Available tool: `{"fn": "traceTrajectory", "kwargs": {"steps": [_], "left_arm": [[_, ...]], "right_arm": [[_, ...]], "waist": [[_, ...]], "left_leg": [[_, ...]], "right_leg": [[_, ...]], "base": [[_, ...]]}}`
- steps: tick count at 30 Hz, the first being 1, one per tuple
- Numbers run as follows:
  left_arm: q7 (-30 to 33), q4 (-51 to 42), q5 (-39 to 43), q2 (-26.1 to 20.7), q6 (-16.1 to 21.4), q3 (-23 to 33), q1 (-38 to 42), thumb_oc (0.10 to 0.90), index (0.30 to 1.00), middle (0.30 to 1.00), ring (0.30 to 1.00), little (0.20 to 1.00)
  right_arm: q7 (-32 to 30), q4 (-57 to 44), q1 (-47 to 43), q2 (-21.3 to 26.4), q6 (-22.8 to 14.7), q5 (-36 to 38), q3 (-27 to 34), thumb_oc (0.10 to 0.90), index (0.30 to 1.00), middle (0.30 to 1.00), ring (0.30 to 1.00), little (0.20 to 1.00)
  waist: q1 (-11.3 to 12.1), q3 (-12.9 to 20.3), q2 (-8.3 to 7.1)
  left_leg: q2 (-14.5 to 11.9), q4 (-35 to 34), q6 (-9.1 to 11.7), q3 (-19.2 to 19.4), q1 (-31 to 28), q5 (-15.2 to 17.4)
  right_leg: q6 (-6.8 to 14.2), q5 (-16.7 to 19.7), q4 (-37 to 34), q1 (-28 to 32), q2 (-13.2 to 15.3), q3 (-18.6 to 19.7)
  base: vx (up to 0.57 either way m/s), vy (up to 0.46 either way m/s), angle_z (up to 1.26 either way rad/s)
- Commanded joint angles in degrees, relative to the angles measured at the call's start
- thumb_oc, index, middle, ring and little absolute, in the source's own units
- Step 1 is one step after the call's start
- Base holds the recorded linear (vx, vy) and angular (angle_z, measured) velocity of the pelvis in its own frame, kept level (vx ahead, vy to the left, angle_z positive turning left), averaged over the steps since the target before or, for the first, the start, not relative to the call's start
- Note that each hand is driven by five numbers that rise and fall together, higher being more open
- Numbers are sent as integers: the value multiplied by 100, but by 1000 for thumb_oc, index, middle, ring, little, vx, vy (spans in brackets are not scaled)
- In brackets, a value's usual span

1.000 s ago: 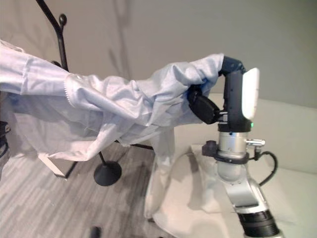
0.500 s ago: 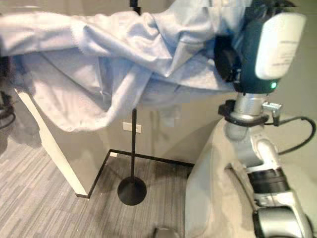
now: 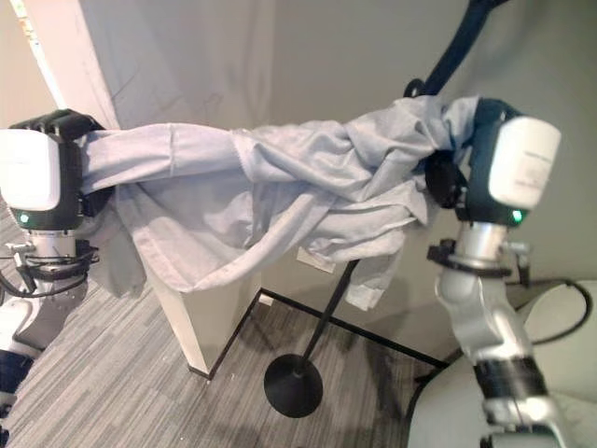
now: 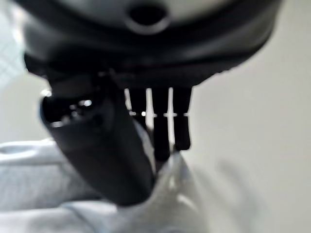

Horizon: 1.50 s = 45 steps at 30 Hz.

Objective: Hang the clothes on the sofa on the clothes rack.

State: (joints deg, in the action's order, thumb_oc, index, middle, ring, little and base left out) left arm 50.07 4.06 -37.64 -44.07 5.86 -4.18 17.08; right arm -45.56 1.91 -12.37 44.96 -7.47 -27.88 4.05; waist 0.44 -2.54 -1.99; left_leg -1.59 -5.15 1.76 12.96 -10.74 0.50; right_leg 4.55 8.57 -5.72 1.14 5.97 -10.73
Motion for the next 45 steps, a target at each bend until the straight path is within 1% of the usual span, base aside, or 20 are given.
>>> {"fn": "traceTrajectory", "kwargs": {"steps": [1,3,5,7,10,12,16,20,26,29,32,34,35,38,39,41,42,43,44,45], "left_arm": [[161,626,299,-233,73,544,1147,400,300,300,300,300],[206,471,399,-123,131,521,1334,400,300,300,300,300],[241,441,455,-53,117,401,1627,400,300,300,300,300],[236,481,476,-59,99,268,1852,400,300,300,300,300],[122,716,580,-54,90,-32,2248,400,300,300,300,300],[24,835,665,-16,129,-227,2414,400,300,300,300,300],[-123,1065,684,2,54,-424,2542,400,300,300,300,300],[-301,1348,704,10,4,-448,2357,400,300,300,300,300],[-475,1819,975,89,17,-211,1640,400,300,300,300,300],[-596,2035,1094,210,-7,-67,1222,400,300,300,300,300],[-680,2188,1248,463,20,15,841,400,300,300,300,300],[-708,2246,1365,670,77,49,611,400,300,300,300,300],[-729,2280,1485,874,131,74,390,400,300,300,300,300],[-786,2301,1900,1314,335,30,104,400,300,300,300,300],[-824,2244,2284,1632,479,28,26,400,300,300,300,300],[-1011,2081,2917,2007,694,40,-151,400,300,300,300,300],[-1044,1969,3759,2370,936,57,-252,400,300,300,300,300],[-1214,1846,4126,2503,1021,59,-322,400,300,300,300,300],[-1610,1698,5133,2853,1275,-29,-479,400,300,300,300,300],[-1840,1564,5722,3092,1385,-153,-584,654,681,681,681,681]], "right_arm": [[-690,817,-540,716,550,289,1058,400,300,300,300,300],[-791,998,-543,795,581,414,1163,400,300,300,300,300],[-823,1209,-680,891,530,625,1149,400,300,300,300,300],[-807,1342,-806,953,516,750,1055,400,300,300,300,300],[-642,1593,-1080,1151,465,888,750,400,300,300,300,300],[-609,1964,-1256,1320,470,1001,562,400,300,300,300,300],[-521,2107,-1466,1328,472,1122,372,400,300,300,300,300],[-362,2086,-1368,1250,399,1173,355,400,300,300,300,300],[-93,2055,-954,1107,268,1229,395,400,300,300,300,300],[52,1892,-644,963,274,1135,467,400,300,300,300,300],[148,1772,-310,706,266,1063,526,400,300,300,300,300],[213,1743,-90,454,256,1019,486,400,300,300,300,300],[277,1664,101,173,252,1001,436,400,300,300,300,300],[290,1840,330,-364,196,1051,190,400,300,300,300,300],[318,1851,403,-653,182,1087,18,400,300,300,300,300],[380,1867,459,-967,185,1113,-162,400,300,300,300,300],[450,1898,502,-1247,153,1213,-395,400,300,300,300,300],[535,1906,510,-1356,135,1279,-488,400,300,300,300,300],[689,1948,540,-1704,50,1461,-801,400,300,300,300,300],[880,1880,584,-2019,-38,1703,-1078,400,300,300,300,300]], "waist": [[-344,718,114],[-394,731,107],[-428,729,110],[-445,735,108],[-474,717,102],[-478,711,98],[-507,683,92],[-511,649,85],[-461,617,44],[-455,593,22],[-455,548,2],[-454,528,-4],[-461,509,-10],[-474,509,-16],[-474,475,0],[-480,460,-17],[-484,436,9],[-493,445,1],[-496,425,12],[-498,399,26]], "left_leg": [[-290,15,196,-296,32,402],[-303,15,207,-280,49,395],[-316,15,216,-247,76,387],[-323,15,223,-222,78,387],[-353,15,245,-158,70,376],[-383,15,265,-135,48,367],[-420,15,279,-133,23,363],[-450,22,296,-132,-7,363],[-514,35,336,-111,-39,333],[-540,32,349,-121,-25,312],[-547,30,356,-139,0,298],[-555,29,356,-140,14,291],[-559,24,351,-139,18,292],[-556,21,339,-148,16,298],[-569,31,336,-152,-9,340],[-553,22,326,-155,27,290],[-565,33,322,-147,5,319],[-551,20,315,-146,33,276],[-550,20,304,-144,48,264],[-544,23,296,-140,53,256]], "right_leg": [[370,-599,89,249,165,-111],[374,-595,79,236,153,-81],[382,-579,76,195,144,-34],[385,-564,75,170,134,-10],[375,-553,74,135,100,71],[365,-557,74,132,70,92],[348,-575,73,133,16,139],[329,-595,74,134,-34,167],[285,-637,72,169,-93,171],[270,-646,72,167,-109,140],[255,-656,72,162,-122,120],[246,-655,72,158,-122,101],[235,-652,72,157,-121,105],[216,-663,72,158,-129,102],[213,-691,73,186,-141,101],[194,-660,72,151,-120,100],[188,-677,73,173,-129,104],[179,-651,72,141,-117,99],[170,-644,72,128,-112,103],[160,-643,72,123,-109,111]], "base": [[9,-42,-30],[2,-40,-7],[-8,-43,-11],[-9,-35,-27],[-7,-48,-30],[15,-54,-31],[8,-46,-10],[18,-37,-5],[26,-35,-1],[3,-11,0],[0,0,0],[0,0,0],[0,0,0],[0,0,0],[0,0,0],[0,0,0],[0,0,0],[-6,3,-5],[-23,5,-5],[-8,7,-5]]}}
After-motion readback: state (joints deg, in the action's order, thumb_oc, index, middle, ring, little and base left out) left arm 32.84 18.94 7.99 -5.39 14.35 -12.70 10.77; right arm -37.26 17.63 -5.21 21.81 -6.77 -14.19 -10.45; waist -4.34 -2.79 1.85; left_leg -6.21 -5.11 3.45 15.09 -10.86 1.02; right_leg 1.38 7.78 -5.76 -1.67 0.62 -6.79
